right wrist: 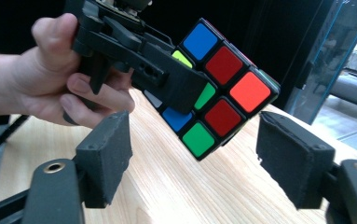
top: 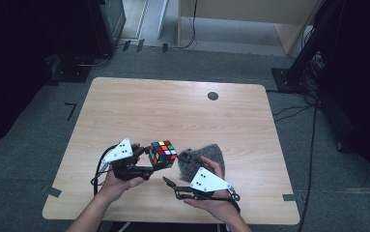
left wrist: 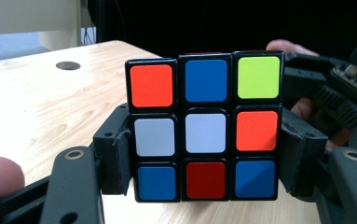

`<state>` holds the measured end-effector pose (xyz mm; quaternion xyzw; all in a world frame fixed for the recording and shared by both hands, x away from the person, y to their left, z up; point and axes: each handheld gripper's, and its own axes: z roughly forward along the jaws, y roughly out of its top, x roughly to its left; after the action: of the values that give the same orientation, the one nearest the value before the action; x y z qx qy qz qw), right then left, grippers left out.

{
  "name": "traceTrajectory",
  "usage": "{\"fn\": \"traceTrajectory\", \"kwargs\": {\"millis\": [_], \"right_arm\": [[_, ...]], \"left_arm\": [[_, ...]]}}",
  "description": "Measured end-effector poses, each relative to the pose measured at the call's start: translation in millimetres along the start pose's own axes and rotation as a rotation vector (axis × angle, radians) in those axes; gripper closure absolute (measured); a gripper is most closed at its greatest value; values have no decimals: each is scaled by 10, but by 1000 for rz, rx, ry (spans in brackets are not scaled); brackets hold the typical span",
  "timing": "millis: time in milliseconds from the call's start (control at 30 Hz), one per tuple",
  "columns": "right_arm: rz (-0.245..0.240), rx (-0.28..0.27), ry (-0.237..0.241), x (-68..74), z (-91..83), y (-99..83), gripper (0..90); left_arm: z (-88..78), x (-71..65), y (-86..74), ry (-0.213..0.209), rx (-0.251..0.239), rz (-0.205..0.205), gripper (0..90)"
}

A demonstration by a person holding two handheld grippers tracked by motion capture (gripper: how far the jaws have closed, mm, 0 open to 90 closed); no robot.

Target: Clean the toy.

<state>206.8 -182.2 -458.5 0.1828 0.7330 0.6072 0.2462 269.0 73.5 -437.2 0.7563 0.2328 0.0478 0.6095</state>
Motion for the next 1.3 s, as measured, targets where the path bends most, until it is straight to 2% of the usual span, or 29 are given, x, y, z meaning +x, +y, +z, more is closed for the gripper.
{"fn": "traceTrajectory", "kwargs": {"millis": [100,200,300,367,467,500,533,600,667,700,733,767,800,833,900,967,1100,1167,1200,1233,1300], "right_arm": [[16,9,-29,-39,7,-23,260],[7,18,-39,-47,6,-43,238],[-48,29,-71,-43,17,-68,179],[-79,21,-74,-33,26,-74,168],[-108,17,-69,-24,36,-81,153],[-148,10,-80,-13,44,-89,144],[-168,5,-90,-10,48,-92,139],[-203,-8,-115,-8,52,-94,138],[-239,-22,-129,-7,51,-94,136],[-239,-22,-129,-7,51,-94,136],[-297,-32,-135,22,48,-94,153],[-329,-35,-135,40,52,-93,185],[-365,-34,-132,61,57,-96,243],[-402,-31,-136,86,62,-102,303],[-446,-24,-136,131,77,-109,337],[-438,-5,-134,131,86,-114,344],[-359,15,-120,76,62,-130,345],[-296,26,-119,28,37,-137,345],[-258,32,-119,-3,22,-142,345],[-221,35,-114,-41,8,-149,345],[-156,42,-119,-124,-24,-165,345]], "left_arm": [[-14,6,10,-11,-4,-8,334],[-7,14,10,-22,2,-21,334],[6,25,17,-51,19,-50,333],[21,14,38,-87,34,-71,333],[37,-5,59,-107,46,-85,333],[51,-14,70,-114,57,-95,333],[81,-32,82,-133,82,-118,333],[113,-44,88,-166,116,-137,332],[147,-54,94,-178,150,-159,332],[147,-54,94,-178,150,-159,332],[162,-52,94,-186,162,-176,332],[175,-44,93,-198,173,-192,332],[200,-24,85,-226,195,-237,331],[211,-11,78,-237,202,-256,330],[222,21,62,-242,217,-281,322],[208,53,58,-260,202,-298,291],[125,77,98,-231,136,-275,241],[66,88,112,-218,94,-251,229],[66,88,112,-218,94,-251,223],[21,109,111,-212,68,-221,222],[-3,129,98,-196,62,-188,211]]}}
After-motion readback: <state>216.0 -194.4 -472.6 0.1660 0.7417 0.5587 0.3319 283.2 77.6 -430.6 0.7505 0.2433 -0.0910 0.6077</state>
